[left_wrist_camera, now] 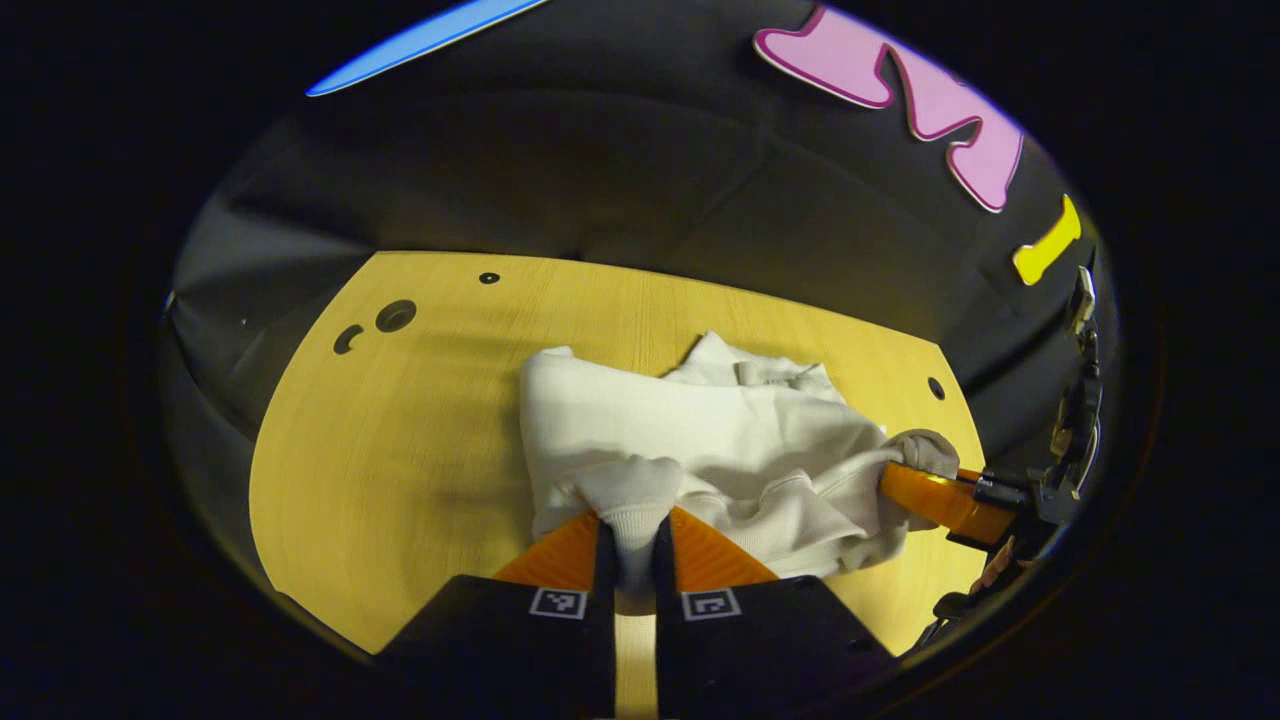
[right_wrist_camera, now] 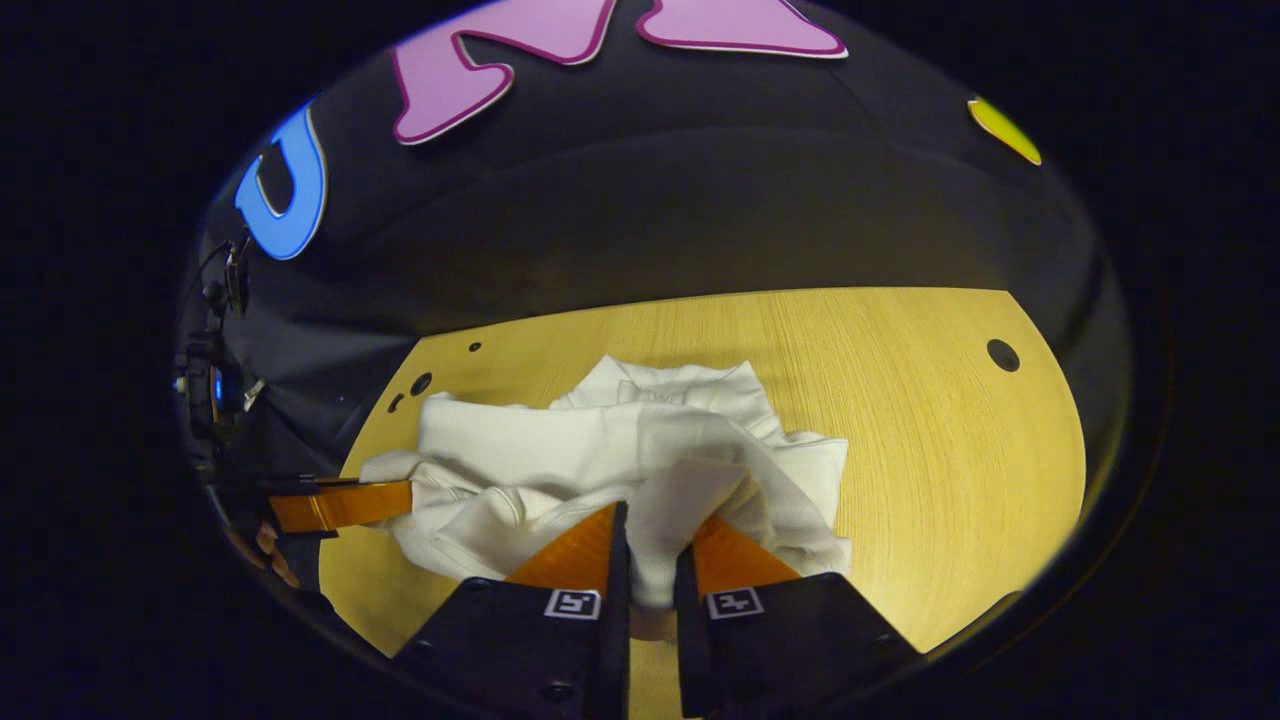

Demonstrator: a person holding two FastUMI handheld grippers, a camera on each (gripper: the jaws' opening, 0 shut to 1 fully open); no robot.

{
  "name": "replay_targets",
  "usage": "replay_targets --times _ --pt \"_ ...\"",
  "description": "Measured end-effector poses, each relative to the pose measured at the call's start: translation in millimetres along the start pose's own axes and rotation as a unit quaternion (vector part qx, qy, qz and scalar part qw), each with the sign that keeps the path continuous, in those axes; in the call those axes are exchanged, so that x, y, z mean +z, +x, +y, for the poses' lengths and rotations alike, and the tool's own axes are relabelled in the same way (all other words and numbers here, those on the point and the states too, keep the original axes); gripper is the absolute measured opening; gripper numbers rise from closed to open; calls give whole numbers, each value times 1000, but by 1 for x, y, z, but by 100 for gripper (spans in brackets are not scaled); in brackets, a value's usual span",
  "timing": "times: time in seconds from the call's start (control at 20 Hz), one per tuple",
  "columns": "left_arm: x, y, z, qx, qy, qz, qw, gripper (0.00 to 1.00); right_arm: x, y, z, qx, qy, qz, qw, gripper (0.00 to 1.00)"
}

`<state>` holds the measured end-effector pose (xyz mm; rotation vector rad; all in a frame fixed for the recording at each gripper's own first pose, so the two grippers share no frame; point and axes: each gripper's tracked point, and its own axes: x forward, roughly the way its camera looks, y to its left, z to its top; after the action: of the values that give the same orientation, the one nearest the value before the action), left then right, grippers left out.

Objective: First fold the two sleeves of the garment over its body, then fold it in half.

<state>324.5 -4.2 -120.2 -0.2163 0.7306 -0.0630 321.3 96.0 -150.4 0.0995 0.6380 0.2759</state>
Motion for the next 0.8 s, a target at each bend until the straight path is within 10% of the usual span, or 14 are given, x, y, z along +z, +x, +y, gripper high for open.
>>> replay_targets --times 0.1,0.25,0.3,0.8 --pt "12 11 1 5 7 -19 1000 34 8 6 -3 -2 14 -13 1000 22" --pt "34 11 0 20 33 -62 997 83 18 6 -14 -17 13 -33 999 56" --pt "40 5 -3 18 42 -74 996 100 21 2 -16 -20 8 -39 999 89" --pt "63 -97 -21 7 62 -175 982 98 47 -84 -8 -40 -37 -126 991 99"
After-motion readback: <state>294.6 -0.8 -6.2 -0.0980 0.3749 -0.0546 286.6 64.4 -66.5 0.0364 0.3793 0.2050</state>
